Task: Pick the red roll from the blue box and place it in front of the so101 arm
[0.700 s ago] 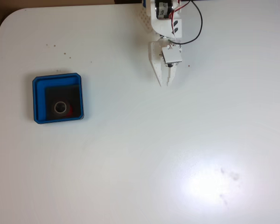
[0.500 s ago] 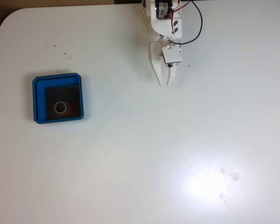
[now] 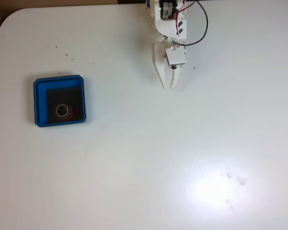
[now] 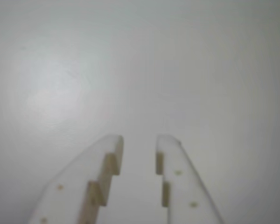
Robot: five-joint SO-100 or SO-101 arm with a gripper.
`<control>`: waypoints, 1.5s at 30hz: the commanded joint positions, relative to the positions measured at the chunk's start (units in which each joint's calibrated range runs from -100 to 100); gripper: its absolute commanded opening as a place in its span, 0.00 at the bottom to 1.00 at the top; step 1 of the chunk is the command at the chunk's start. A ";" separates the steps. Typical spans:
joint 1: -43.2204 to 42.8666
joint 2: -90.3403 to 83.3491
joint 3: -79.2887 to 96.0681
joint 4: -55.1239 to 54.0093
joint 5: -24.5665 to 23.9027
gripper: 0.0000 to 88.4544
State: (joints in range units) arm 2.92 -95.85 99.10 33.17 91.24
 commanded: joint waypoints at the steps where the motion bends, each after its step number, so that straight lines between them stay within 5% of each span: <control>1: 4.75 -2.81 0.63 -0.66 0.00 0.01; 16: 41.78 -2.73 0.63 -0.66 0.09 0.01; 28: 61.42 -2.73 0.54 -0.66 0.18 0.01; 37: 62.40 1.37 -9.71 -0.91 0.18 0.01; 45: 52.04 35.15 -37.02 -0.83 -0.08 0.01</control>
State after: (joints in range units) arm 57.05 -72.57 74.17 33.17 91.24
